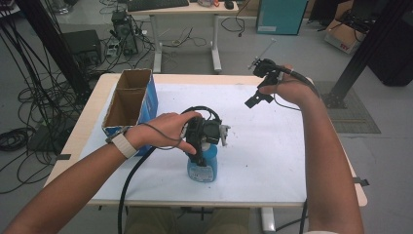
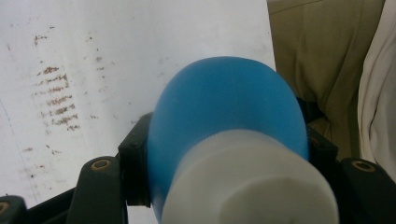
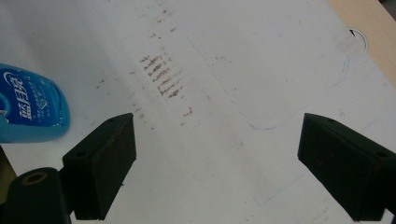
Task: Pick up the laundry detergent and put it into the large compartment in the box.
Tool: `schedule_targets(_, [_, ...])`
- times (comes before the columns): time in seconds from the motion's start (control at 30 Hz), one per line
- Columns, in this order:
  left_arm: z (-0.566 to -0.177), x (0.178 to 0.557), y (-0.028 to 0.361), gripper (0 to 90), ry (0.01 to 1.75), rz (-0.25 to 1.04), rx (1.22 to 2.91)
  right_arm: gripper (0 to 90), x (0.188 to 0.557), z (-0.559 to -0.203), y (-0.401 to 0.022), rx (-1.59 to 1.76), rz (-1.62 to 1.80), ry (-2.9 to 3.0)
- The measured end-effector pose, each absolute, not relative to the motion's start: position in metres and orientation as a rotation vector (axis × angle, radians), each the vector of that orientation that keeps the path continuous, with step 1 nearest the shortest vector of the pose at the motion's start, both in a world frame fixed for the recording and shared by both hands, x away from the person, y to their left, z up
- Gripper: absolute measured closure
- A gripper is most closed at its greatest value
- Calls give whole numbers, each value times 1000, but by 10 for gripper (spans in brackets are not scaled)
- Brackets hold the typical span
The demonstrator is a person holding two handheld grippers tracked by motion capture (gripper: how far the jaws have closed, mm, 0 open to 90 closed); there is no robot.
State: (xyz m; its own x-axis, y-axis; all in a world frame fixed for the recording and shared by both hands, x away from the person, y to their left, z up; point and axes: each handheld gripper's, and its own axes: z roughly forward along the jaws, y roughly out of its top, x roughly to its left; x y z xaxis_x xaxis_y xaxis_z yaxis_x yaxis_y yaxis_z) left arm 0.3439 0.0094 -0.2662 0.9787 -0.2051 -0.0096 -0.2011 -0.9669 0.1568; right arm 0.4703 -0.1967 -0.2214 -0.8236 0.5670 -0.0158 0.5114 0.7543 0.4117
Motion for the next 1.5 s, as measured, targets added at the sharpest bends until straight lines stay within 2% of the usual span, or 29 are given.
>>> schedule_targets(1.0, [-266, 344, 8, 376, -285, -43, 2969, 116, 467, -218, -198, 861, 616, 2799])
schedule_targets(1.5, [-253, 344, 12, 377, -195, -42, 2959, 114, 461, -214, -207, 859, 650, 2775])
